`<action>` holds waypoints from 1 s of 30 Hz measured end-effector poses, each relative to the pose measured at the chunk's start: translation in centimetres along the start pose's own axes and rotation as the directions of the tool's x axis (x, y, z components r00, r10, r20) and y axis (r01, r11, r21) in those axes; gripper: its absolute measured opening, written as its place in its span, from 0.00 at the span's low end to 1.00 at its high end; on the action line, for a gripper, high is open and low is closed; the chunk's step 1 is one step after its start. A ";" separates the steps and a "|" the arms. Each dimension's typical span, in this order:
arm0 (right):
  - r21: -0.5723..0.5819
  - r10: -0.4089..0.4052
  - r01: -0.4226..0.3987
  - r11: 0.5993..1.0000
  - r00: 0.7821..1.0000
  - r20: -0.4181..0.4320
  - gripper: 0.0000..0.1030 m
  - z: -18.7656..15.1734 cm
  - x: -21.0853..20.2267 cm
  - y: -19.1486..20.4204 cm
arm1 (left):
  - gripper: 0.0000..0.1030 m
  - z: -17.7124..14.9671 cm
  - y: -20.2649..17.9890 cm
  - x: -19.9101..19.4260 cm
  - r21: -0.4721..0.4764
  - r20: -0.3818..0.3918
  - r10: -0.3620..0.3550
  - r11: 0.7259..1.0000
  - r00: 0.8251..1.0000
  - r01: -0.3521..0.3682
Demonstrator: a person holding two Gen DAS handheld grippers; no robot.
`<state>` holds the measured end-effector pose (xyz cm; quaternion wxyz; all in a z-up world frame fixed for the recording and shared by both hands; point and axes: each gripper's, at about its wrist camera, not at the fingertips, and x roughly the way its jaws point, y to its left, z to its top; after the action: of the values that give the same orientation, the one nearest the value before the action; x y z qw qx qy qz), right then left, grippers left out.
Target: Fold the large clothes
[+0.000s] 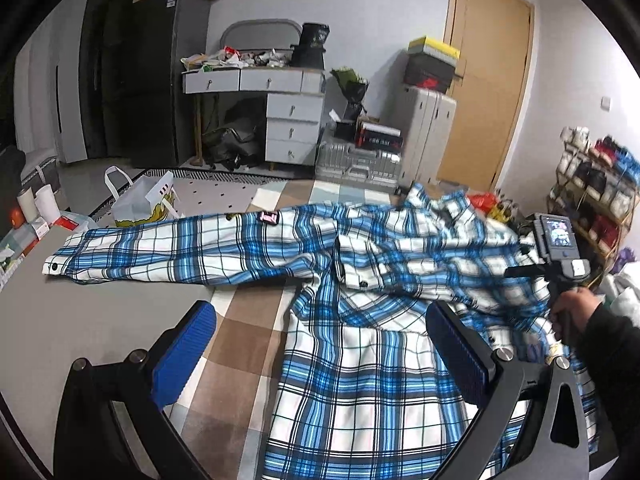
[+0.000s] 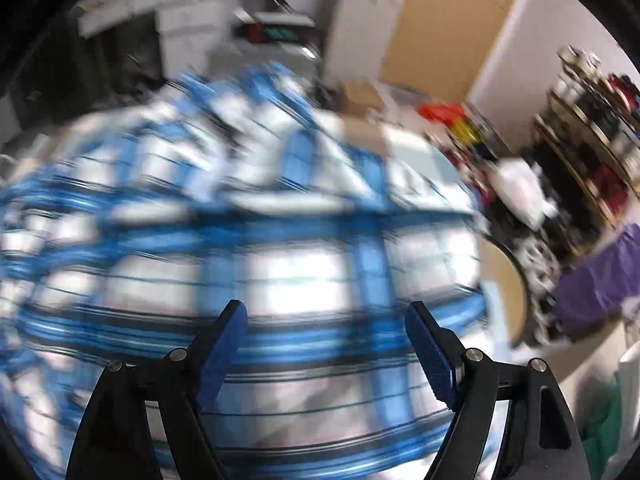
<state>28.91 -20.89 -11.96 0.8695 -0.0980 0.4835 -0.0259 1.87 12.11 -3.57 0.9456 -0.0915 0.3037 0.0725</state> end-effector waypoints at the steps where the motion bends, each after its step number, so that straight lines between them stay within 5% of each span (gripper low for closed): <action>1: 0.017 0.006 -0.006 1.000 0.999 -0.032 0.79 -0.1 1.0 -0.7 | 0.99 -0.1 -0.2 0.4 0.009 -0.013 0.009 1.000 1.000 -0.008; 2: 0.033 0.032 -0.030 0.999 0.996 -0.083 0.79 -0.5 2.2 -1.2 | 0.99 -0.1 -0.3 0.7 0.014 -0.022 0.017 1.000 1.000 -0.017; 6: 0.068 0.087 -0.082 0.994 0.994 -0.070 0.79 -0.9 1.9 -2.3 | 0.99 -0.1 -0.6 1.6 0.031 -0.046 0.053 0.998 0.998 -0.052; 9: 0.076 0.158 -0.158 0.984 0.987 0.014 0.76 -1.7 -1.1 -2.6 | 0.99 0.2 -0.1 2.1 0.037 -0.062 0.097 0.995 0.993 -0.094; 11: 0.082 0.246 -0.254 0.964 0.964 0.100 0.76 -2.3 -4.5 -1.9 | 0.99 0.5 0.7 1.8 0.009 -0.054 0.108 0.994 0.993 -0.107; 16: -0.020 0.425 -0.450 0.893 0.827 0.368 0.85 -6.7 -17.5 0.2 | 0.99 2.3 4.5 -0.5 -0.066 -0.012 0.176 0.982 0.984 -0.176; 18: -0.090 0.506 -0.536 0.839 0.709 0.492 1.00 -9.2 -22.8 1.1 | 0.99 3.0 6.6 -2.0 -0.080 0.025 0.196 0.978 0.980 -0.193; 20: -0.167 0.538 -0.560 0.811 0.603 0.590 1.00 -11.9 -27.0 2.4 | 0.99 3.7 9.7 -3.5 -0.125 0.051 0.169 0.979 0.984 -0.162; 22: -0.239 0.563 -0.551 0.799 0.549 0.617 1.00 -14.1 -29.4 4.2 | 0.99 4.4 13.5 -4.4 -0.207 0.032 0.151 0.968 0.988 -0.141; 26: -0.252 0.568 -0.561 0.789 0.508 0.648 1.00 -17.1 -31.2 6.7 | 0.99 4.7 21.6 -4.7 -0.358 -0.063 0.167 0.917 0.984 -0.179; 28: -0.204 0.534 -0.567 0.798 0.507 0.677 1.00 -18.6 -31.3 6.8 | 0.99 4.3 24.8 -4.3 -0.415 -0.101 0.147 0.893 0.984 -0.176; 30: -0.184 0.536 -0.599 0.779 0.483 0.692 1.00 -19.9 -30.6 6.7 | 0.99 3.3 28.3 -3.4 -0.511 -0.141 0.107 0.844 0.984 -0.164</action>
<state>-4.49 -12.94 2.05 0.9475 0.1008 0.1109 0.2825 -4.44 40.06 -2.55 0.8604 -0.3258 0.3285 0.2135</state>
